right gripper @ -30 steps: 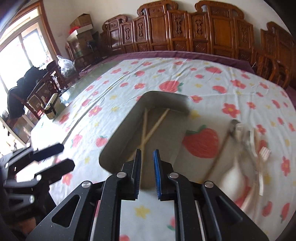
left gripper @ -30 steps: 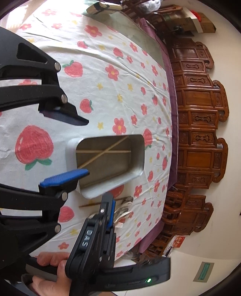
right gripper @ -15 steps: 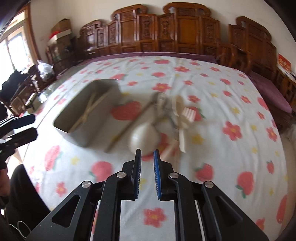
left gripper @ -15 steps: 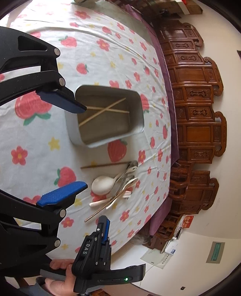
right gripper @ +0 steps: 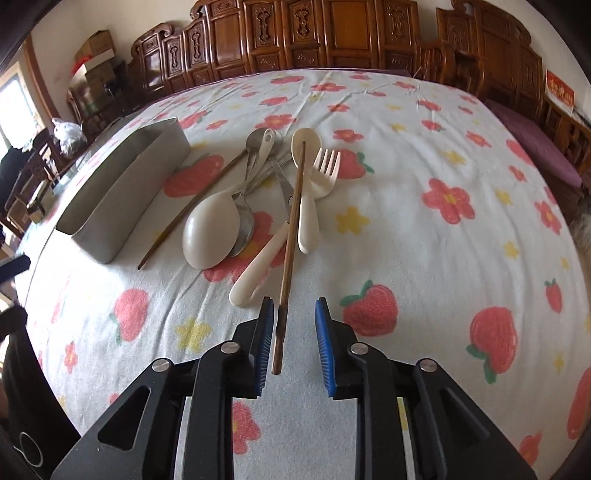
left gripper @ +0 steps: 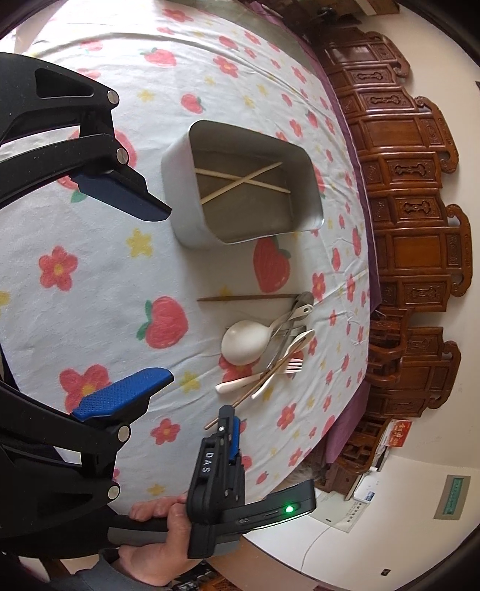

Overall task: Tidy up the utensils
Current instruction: 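Move the right tool to the pile and grasp the dark brown chopstick, then close the left tool on the white plastic spoon handle while the right tool holds the brown chopstick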

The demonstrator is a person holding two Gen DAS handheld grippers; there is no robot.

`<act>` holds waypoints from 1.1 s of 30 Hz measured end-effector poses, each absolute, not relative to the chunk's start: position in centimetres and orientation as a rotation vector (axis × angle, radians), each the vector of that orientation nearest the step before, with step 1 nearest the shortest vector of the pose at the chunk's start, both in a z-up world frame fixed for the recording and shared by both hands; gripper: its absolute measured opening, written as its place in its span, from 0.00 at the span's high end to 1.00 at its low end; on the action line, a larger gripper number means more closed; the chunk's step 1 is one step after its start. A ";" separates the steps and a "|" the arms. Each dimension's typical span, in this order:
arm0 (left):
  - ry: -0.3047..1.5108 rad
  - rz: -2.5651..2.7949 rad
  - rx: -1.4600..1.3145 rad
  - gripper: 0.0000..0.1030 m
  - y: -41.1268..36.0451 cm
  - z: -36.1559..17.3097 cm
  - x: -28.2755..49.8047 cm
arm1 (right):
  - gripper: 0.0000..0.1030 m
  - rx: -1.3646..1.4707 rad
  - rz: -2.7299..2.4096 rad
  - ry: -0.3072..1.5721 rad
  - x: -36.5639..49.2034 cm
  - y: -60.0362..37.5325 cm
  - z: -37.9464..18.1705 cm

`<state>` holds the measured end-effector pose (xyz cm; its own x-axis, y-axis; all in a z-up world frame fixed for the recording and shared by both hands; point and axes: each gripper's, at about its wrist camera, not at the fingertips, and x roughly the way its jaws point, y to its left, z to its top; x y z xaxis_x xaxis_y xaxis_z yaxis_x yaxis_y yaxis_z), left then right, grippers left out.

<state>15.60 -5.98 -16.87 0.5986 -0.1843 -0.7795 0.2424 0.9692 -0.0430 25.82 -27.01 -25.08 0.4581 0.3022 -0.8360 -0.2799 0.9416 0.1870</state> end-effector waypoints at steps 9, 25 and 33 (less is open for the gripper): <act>0.922 -0.239 0.089 0.24 -6.6 -17.7 15.4 | 0.79 -0.074 0.342 1.016 26.8 -25.5 -25.2; 0.955 -0.243 0.129 0.24 -10.4 -17.9 20.2 | 0.95 0.014 0.353 0.957 27.8 -28.6 -21.0; 0.995 -0.245 0.140 0.24 -12.9 -19.5 24.8 | 0.94 0.047 0.336 0.950 28.5 -30.6 -20.4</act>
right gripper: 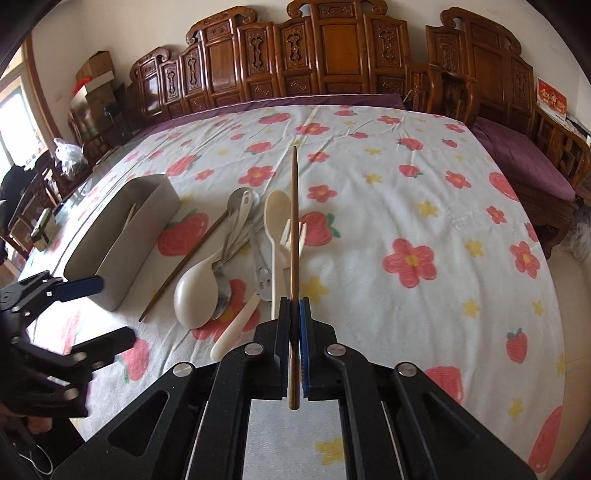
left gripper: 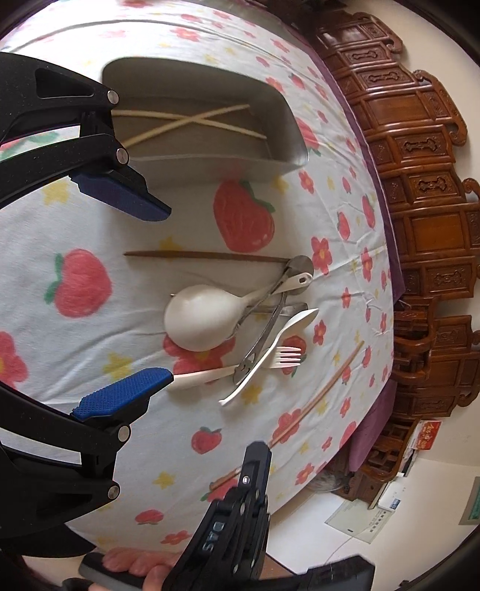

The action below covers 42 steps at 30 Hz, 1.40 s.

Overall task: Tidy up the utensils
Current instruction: 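Close the left tool on the white plastic spoon handle while the right tool holds the brown chopstick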

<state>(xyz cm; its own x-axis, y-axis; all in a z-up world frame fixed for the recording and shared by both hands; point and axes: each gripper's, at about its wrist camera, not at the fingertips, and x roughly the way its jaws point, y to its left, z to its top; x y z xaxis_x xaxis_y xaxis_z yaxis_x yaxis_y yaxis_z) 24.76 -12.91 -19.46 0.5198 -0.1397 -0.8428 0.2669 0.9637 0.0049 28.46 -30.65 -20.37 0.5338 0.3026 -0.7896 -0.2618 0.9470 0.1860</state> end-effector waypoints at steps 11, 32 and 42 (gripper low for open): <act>1.050 -0.237 0.074 0.26 -14.5 -21.9 30.6 | 0.94 0.075 0.331 0.944 28.8 -32.1 -20.1; 1.139 -0.306 0.106 0.72 -15.8 -22.3 31.3 | 0.94 0.074 0.353 0.935 28.7 -31.7 -19.6; 1.097 -0.352 0.139 1.00 -16.4 -20.2 29.7 | 0.94 0.076 0.352 0.935 28.8 -31.6 -19.4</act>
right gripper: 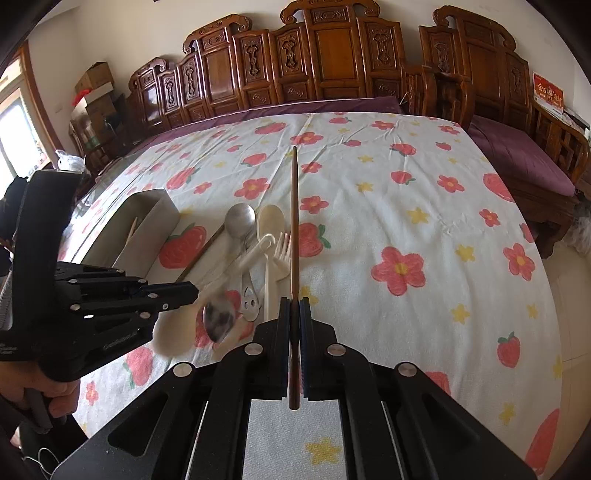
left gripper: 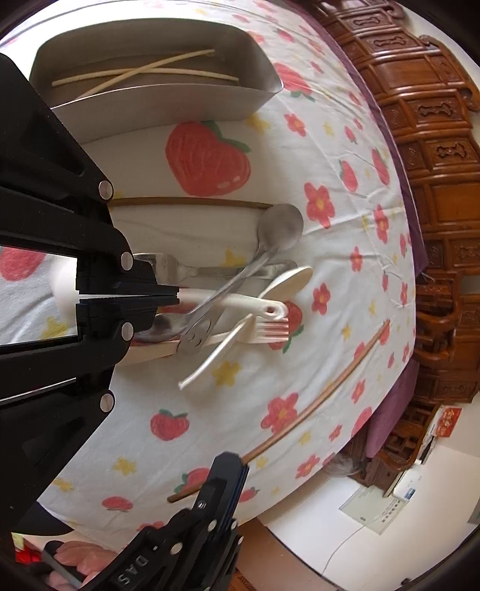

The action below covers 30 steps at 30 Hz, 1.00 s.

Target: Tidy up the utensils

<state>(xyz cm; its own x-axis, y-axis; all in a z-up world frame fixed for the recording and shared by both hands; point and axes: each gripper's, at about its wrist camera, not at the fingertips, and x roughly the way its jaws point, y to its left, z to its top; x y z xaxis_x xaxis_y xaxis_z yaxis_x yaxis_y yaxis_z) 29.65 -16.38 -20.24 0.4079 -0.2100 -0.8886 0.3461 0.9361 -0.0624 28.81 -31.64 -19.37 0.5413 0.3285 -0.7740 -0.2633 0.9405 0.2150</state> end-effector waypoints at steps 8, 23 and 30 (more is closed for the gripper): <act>1.091 -0.325 0.169 1.00 -16.6 -20.3 29.3 | 0.94 0.074 0.352 0.937 28.7 -31.5 -19.4; 1.165 -0.294 0.359 0.46 -18.7 -23.4 27.3 | 0.94 0.091 0.343 0.948 28.8 -31.9 -19.6; 1.146 -0.254 0.431 0.43 -19.2 -23.4 26.6 | 0.94 0.084 0.344 0.952 28.7 -31.7 -19.7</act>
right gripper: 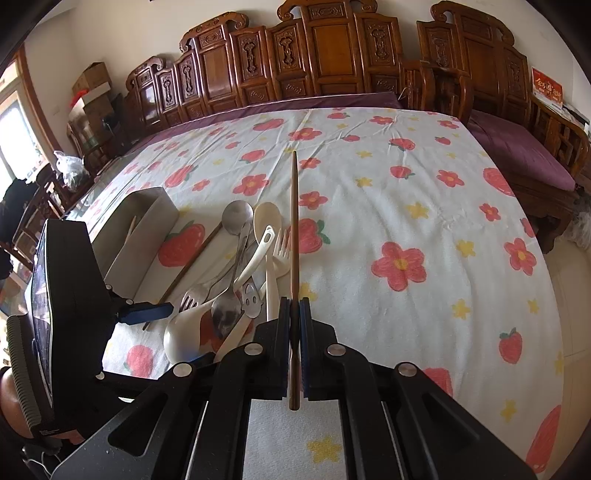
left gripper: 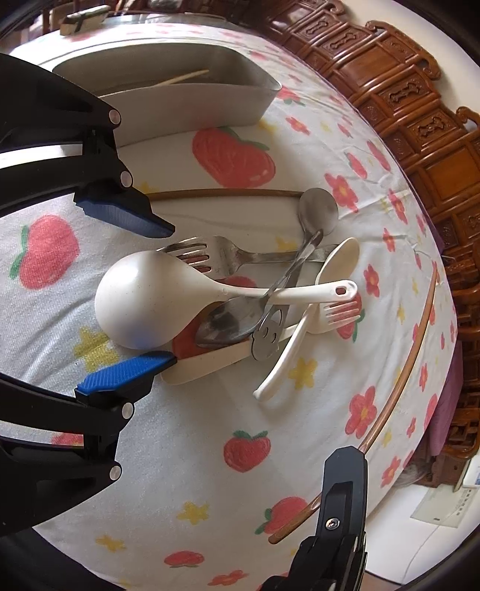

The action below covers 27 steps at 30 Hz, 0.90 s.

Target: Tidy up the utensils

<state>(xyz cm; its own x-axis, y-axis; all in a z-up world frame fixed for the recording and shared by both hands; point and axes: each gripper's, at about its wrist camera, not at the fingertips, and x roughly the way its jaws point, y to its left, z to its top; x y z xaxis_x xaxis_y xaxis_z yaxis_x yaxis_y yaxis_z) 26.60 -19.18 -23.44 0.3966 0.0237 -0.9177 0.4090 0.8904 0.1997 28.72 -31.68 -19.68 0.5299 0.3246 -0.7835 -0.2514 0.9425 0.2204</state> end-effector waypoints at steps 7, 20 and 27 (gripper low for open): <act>1.118 -0.221 0.445 0.53 -18.6 -22.4 26.5 | 0.94 0.082 0.344 0.954 28.8 -31.7 -19.7; 1.076 -0.190 0.354 0.54 -15.6 -19.9 28.3 | 0.94 0.080 0.341 0.959 28.8 -31.7 -19.8; 1.005 -0.167 0.360 0.55 -15.0 -17.9 28.2 | 0.94 0.078 0.341 0.967 28.8 -31.7 -20.1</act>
<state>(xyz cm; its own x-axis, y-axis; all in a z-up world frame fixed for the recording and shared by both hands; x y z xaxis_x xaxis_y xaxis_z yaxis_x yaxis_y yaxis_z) 28.20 -15.00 -17.93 0.5295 0.0274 -0.8479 0.3008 0.9285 0.2178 28.78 -31.66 -20.10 0.5191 0.3187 -0.7931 -0.2499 0.9439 0.2157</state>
